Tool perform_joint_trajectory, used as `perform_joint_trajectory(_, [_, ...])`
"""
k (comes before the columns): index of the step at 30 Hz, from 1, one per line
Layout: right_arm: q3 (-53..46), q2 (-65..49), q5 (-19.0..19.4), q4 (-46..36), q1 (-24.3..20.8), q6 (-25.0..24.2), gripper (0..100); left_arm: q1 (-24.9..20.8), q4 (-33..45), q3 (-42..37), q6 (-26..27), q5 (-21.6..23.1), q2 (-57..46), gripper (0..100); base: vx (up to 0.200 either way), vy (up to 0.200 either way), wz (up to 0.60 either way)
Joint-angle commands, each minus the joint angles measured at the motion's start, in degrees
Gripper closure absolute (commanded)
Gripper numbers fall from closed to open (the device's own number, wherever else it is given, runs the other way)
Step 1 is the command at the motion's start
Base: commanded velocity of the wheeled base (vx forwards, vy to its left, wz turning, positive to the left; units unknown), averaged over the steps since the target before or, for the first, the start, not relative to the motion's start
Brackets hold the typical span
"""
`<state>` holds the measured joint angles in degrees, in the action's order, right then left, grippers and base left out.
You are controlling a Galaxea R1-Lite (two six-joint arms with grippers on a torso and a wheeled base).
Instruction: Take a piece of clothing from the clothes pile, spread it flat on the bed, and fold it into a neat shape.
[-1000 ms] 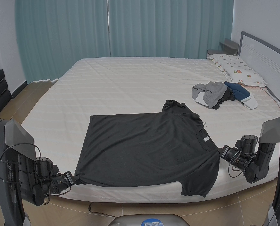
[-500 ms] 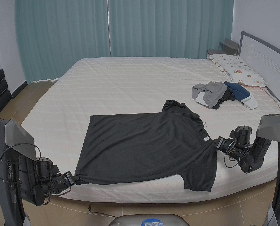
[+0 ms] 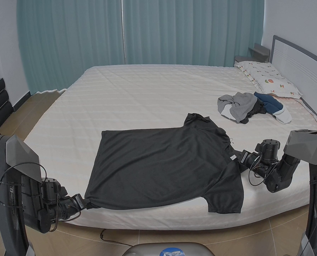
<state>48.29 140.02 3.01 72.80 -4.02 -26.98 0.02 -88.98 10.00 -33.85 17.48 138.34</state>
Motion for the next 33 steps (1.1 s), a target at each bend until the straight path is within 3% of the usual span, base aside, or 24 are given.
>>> perform_joint_trajectory(1, [-1.00, -0.45, 0.68, -0.29, 1.30, -0.27, 0, -0.02, -0.93, 0.02, 0.02, 0.01, 0.09, 100, 0.000, 0.000, 0.00])
perform_joint_trajectory(4, [-5.75, -4.05, 4.55, -0.56, 3.06, -0.27, 0, -0.02, -0.93, 0.02, 0.02, 0.01, 0.09, 100, 0.000, 0.000, 0.00])
perform_joint_trajectory(6, [-9.97, -6.95, 10.44, -0.12, 4.81, -0.27, 0, -0.02, -0.93, -0.06, 0.02, 0.01, 0.09, 100, 0.000, 0.000, 0.00])
perform_joint_trajectory(7, [-9.97, -6.95, 10.44, -0.12, 4.81, -0.27, 0, -0.02, -0.93, -0.06, 0.02, 0.01, 0.09, 100, 0.000, 0.000, 0.00])
perform_joint_trajectory(8, [-15.06, -9.59, 15.80, 0.06, 6.13, 0.43, 0, -0.02, -0.93, -0.06, 0.02, 0.01, 0.09, 100, 0.000, 0.000, 0.00])
perform_joint_trajectory(9, [-16.47, -10.03, 16.76, 0.15, 6.40, 0.79, 0, -0.02, -0.93, -0.06, 0.02, 0.01, 0.09, 100, 0.000, 0.000, 0.00])
perform_joint_trajectory(17, [-22.53, -8.62, 20.19, 0.41, 5.78, 4.57, 0, -0.02, -0.93, -0.24, 0.02, -0.08, 0.09, 100, 0.000, 0.000, 0.00])
perform_joint_trajectory(20, [-25.08, -7.83, 25.20, 0.41, 5.78, 7.64, 0, -0.02, -0.93, -0.15, 0.10, -0.08, 0.09, 100, 0.000, 0.000, 0.00])
perform_joint_trajectory(22, [-25.87, -7.39, 26.34, 0.41, 5.78, 9.40, 0, -0.02, -0.93, -0.15, 0.10, -0.08, 0.09, 100, 0.000, 0.000, 0.00])
perform_joint_trajectory(33, [-25.44, -4.93, 26.78, 0.67, 5.08, 11.33, 0, -0.02, -0.93, -0.06, 0.10, -0.08, 0.09, 100, 0.000, 0.000, 0.00])
